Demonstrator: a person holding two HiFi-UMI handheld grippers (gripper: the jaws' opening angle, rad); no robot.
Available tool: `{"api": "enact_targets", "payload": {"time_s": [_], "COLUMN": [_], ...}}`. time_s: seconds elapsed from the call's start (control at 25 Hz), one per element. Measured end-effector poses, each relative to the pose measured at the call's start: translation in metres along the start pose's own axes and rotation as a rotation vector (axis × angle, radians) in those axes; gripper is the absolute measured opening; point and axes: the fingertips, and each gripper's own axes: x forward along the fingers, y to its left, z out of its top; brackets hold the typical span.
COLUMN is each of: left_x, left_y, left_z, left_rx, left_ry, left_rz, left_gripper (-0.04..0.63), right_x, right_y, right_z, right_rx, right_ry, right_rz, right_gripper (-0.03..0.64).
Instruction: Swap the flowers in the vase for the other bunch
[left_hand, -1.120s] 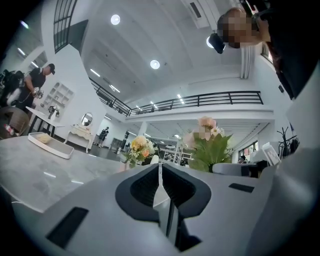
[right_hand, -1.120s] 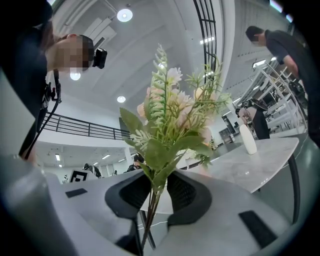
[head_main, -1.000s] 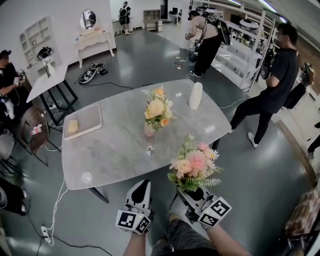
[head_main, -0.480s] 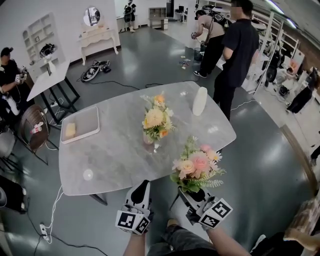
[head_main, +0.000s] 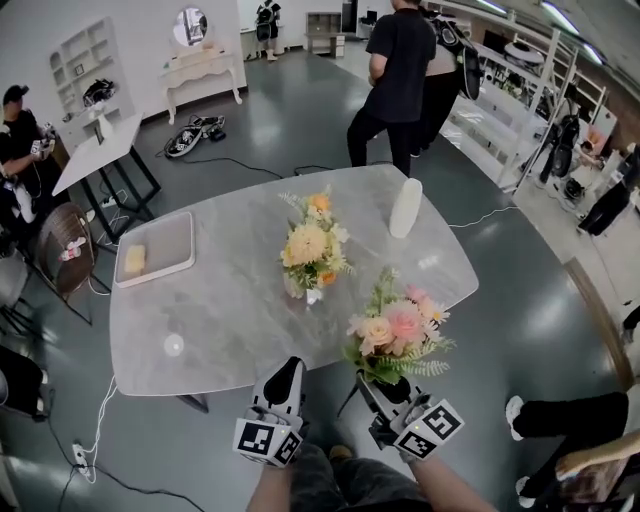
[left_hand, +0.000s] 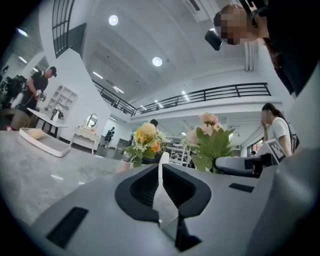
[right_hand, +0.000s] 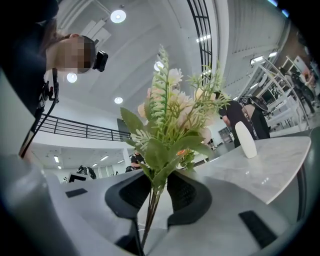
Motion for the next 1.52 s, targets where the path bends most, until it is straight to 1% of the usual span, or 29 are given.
{"api": "enact_targets", "payload": {"time_s": [0.08, 0.24, 0.36, 0.6, 0.8, 0.88, 1.04, 1.24, 1.52], "left_x": [0.009, 0.029, 0.045, 0.066, 0.077, 0.082, 0.091, 0.109, 0.134], "left_y": [0.004, 0.012, 0.017, 0.035, 0.06, 0.068, 0.081, 0.092, 0.105], "left_z": [-0.002, -0.008, -0.01, -0.018, -0.023, -0.024, -0.027, -0.03, -0.02], "left_rx": [0.01, 0.03, 0.028, 0.042, 0.05, 0.078, 0.158, 0.22, 0.299], "left_ry": [-0.002, -0.006, -0.004, 0.01, 0.02, 0.036, 0.069, 0.086, 0.094], "left_rz": [-0.002, -0.023, -0.045, -0.076, -0.069, -0.058, -0.039, -0.024, -0.014], "left_gripper": [0.017, 0.017, 0.017, 0.021, 0.061, 0.086, 0.12, 0.167, 0.181], "right_x": [0.004, 0.012, 0.018, 0.028, 0.037, 0.038, 0.043, 0.051, 0.058], "right_y": [-0.005, -0.016, -0.023, -0.032, -0.042, -0.047, -0.055, -0.062, -0.074], "right_z": [0.004, 0.008, 0.008, -0.005, -0.015, -0.017, -0.021, -0.024, -0.024], "right_rx": [-0.029, -0.084, -0.098, -0.089, -0.085, -0.076, -0.064, -0.067, -0.066], "right_ry": [-0.019, -0.062, -0.083, -0.094, -0.092, -0.093, -0.091, -0.097, -0.092], "right_rz": [-0.034, -0.14, -0.203, -0.259, -0.296, -0.311, -0.33, -0.336, -0.364], "right_gripper": [0.098, 0.098, 0.098, 0.098, 0.098, 0.098, 0.098, 0.098, 0.098]}}
